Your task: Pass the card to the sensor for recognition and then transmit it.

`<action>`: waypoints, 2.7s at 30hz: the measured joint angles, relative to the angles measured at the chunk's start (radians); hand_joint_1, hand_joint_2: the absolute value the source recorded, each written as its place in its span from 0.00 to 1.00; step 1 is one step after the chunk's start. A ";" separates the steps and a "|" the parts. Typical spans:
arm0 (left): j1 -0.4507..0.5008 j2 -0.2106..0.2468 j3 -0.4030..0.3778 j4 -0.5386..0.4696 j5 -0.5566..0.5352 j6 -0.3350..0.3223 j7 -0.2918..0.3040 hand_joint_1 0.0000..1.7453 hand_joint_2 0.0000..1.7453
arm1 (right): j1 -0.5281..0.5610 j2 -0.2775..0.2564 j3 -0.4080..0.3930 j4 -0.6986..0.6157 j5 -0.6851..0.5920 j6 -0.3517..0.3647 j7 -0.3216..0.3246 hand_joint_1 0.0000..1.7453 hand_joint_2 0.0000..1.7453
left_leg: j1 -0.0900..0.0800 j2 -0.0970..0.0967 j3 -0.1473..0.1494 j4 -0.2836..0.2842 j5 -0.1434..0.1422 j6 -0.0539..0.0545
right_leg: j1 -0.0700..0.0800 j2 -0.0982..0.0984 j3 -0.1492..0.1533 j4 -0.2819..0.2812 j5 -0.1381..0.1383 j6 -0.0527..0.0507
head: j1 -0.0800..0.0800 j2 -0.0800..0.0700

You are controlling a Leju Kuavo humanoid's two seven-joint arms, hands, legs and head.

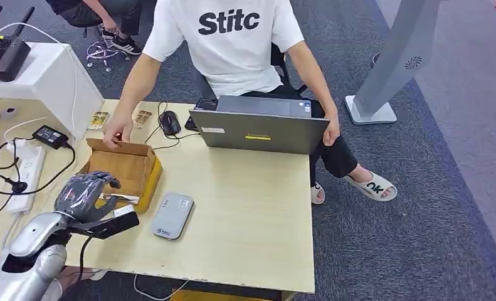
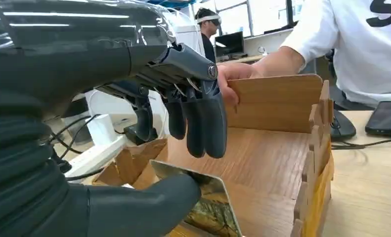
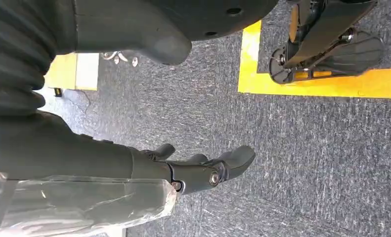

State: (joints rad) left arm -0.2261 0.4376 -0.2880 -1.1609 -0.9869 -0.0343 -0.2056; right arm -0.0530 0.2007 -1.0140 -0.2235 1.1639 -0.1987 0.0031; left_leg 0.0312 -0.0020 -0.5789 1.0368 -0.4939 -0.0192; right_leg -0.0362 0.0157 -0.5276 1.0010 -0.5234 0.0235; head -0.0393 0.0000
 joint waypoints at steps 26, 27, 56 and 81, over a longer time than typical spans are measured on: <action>0.000 0.032 -0.029 0.012 -0.019 -0.019 0.018 1.00 1.00 | 0.001 0.000 0.000 0.000 0.008 0.007 0.003 0.00 1.00 | 0.000 0.000 0.000 0.000 0.000 0.000 | 0.000 0.000 0.000 0.000 0.000 0.000 | 0.000 0.000; 0.000 0.032 -0.030 0.012 -0.022 -0.017 0.022 1.00 1.00 | 0.001 0.000 0.000 0.000 0.008 0.007 0.003 0.00 1.00 | 0.000 0.000 0.000 0.000 0.000 0.000 | 0.000 0.000 0.000 0.000 0.000 0.000 | 0.000 0.000; -0.103 0.044 0.027 -0.038 -0.201 0.174 0.124 1.00 1.00 | 0.003 0.010 -0.005 0.003 -0.001 -0.058 -0.026 0.00 1.00 | 0.000 0.000 0.000 0.000 0.001 -0.001 | 0.000 0.000 0.000 0.000 0.000 0.000 | 0.000 0.000; -0.123 0.074 0.175 -0.125 -0.544 0.407 0.363 0.00 1.00 | 0.002 0.008 -0.011 0.003 0.024 -0.042 -0.024 0.00 1.00 | 0.000 0.000 0.000 0.000 0.001 -0.001 | 0.000 0.000 0.000 0.000 0.000 0.000 | 0.000 0.000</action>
State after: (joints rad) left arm -0.3494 0.5112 -0.1129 -1.2860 -1.5305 0.3731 0.1571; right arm -0.0513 0.2090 -1.0250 -0.2209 1.1875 -0.2407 -0.0206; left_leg 0.0315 -0.0018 -0.5789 1.0368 -0.4932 -0.0199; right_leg -0.0360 0.0160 -0.5273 1.0014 -0.5231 0.0232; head -0.0393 0.0000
